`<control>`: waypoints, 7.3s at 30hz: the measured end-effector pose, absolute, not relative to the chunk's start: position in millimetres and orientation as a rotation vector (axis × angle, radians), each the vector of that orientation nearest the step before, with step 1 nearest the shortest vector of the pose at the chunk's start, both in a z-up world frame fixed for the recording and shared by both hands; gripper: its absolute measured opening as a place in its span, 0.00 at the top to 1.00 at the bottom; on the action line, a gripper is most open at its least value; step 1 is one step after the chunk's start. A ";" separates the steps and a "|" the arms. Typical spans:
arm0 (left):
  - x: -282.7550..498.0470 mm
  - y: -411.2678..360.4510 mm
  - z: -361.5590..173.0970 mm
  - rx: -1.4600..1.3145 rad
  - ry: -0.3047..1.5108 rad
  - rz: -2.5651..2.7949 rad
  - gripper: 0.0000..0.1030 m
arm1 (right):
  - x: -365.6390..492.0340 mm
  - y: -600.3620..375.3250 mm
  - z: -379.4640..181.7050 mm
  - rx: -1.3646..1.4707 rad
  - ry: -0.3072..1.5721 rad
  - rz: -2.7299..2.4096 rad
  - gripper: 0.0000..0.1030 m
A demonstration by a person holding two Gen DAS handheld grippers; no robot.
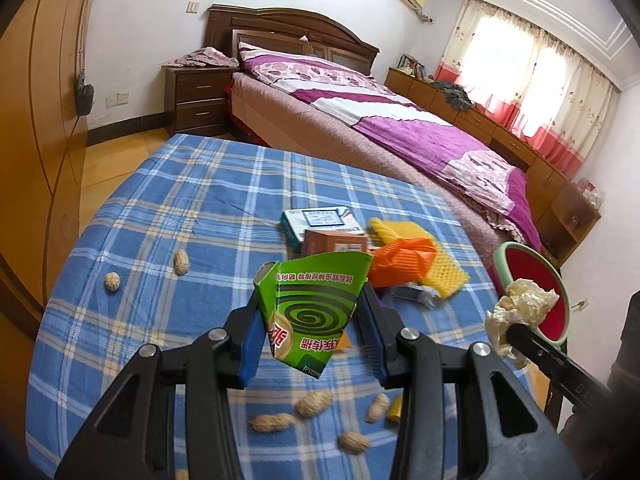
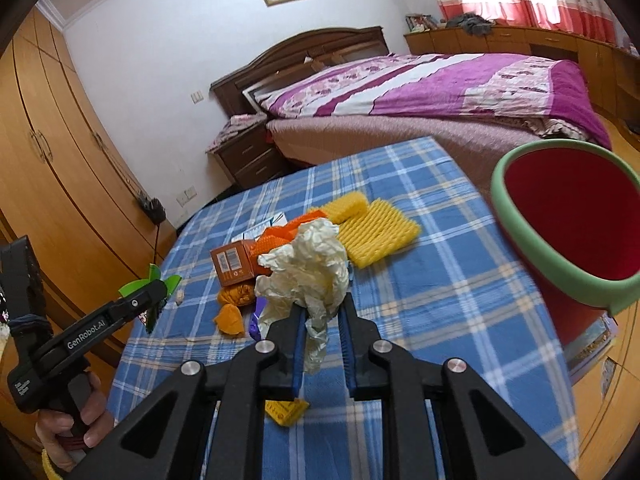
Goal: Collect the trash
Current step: 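Carry the white bag and green box over the red bucket and open both grippers, then grasp the orange cloth with the left gripper, then grasp the purple wrapper with the right gripper while the left holds the orange cloth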
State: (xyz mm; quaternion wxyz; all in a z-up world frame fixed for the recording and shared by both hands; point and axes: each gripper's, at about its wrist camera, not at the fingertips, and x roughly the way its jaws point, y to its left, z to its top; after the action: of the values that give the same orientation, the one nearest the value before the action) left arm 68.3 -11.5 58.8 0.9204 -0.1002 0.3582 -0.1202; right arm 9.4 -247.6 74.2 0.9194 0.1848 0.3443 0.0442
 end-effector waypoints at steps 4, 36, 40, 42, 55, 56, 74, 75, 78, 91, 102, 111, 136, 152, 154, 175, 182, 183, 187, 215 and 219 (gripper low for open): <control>61.7 -20.7 65.7 -0.200 0.730 -0.267 0.57 | -5.5 -259.4 81.4 0.397 0.683 0.074 0.83; 72.2 -190.2 88.2 -0.026 0.761 -0.541 0.57 | -50.4 -392.1 92.8 0.543 0.532 -0.127 0.83; 76.2 -218.3 86.9 0.007 0.763 -0.579 0.57 | -51.1 -411.9 86.6 0.567 0.530 -0.161 0.83; 78.0 -231.7 85.1 0.024 0.765 -0.596 0.57 | -50.2 -421.9 84.5 0.577 0.529 -0.179 0.83; 97.7 -315.4 67.7 0.136 0.770 -0.678 0.57 | -43.7 -472.9 59.9 0.597 0.570 -0.323 0.82; 99.9 -321.4 64.7 0.142 0.775 -0.685 0.57 | -43.6 -475.9 57.7 0.598 0.574 -0.329 0.82; 112.7 -367.9 39.9 0.205 0.822 -0.751 0.44 | -41.7 -496.0 37.6 0.638 0.607 -0.357 0.60; 112.6 -367.0 40.6 0.201 0.822 -0.750 0.44 | -41.7 -496.1 37.8 0.639 0.606 -0.356 0.59; 110.1 -361.8 44.9 0.190 0.819 -0.744 0.44 | -43.3 -494.9 38.0 0.636 0.603 -0.355 0.53; 92.4 -303.4 70.7 0.107 0.818 -0.707 0.44 | -54.2 -464.3 59.3 0.601 0.572 -0.329 0.43; 87.5 -234.2 73.0 0.047 0.828 -0.591 0.44 | -52.5 -425.5 63.2 0.579 0.604 -0.261 0.37; 88.0 -180.2 65.6 0.014 0.831 -0.485 0.44 | -49.3 -396.8 62.4 0.552 0.633 -0.229 0.34; 124.2 -70.1 7.0 -0.034 0.910 -0.170 0.39 | -18.8 -353.6 40.4 0.506 0.751 -0.148 0.24; 142.0 -70.9 -17.1 0.028 0.926 -0.149 0.39 | -4.7 -329.0 33.5 0.475 0.805 -0.113 0.24; 139.7 -70.3 -16.0 0.028 0.919 -0.163 0.52 | -2.8 -325.5 34.2 0.469 0.808 -0.105 0.24; 97.0 -3.0 13.5 -0.140 0.862 -0.164 0.76 | 52.8 -225.4 36.7 0.311 0.876 0.116 0.24; 96.2 22.9 5.6 -0.185 0.872 -0.121 0.76 | 73.1 -197.5 19.6 0.249 0.932 0.131 0.26; 96.7 25.3 4.7 -0.188 0.873 -0.118 0.76 | 73.9 -196.1 17.7 0.245 0.935 0.130 0.28; 97.4 30.2 2.9 -0.200 0.872 -0.118 0.76 | 78.7 -186.9 12.4 0.218 0.944 0.126 0.35; 81.5 17.7 20.1 -0.195 0.837 -0.174 0.76 | 52.3 -184.0 23.3 0.249 0.889 0.222 0.90; 77.6 12.1 26.5 -0.197 0.829 -0.196 0.76 | 39.1 -196.5 35.6 0.280 0.850 0.211 0.90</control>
State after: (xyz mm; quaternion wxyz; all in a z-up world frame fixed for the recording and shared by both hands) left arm 77.6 12.1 26.5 0.9060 -0.0956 0.4014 -0.0949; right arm 39.1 -196.5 35.6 0.8961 0.1351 0.4103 0.1020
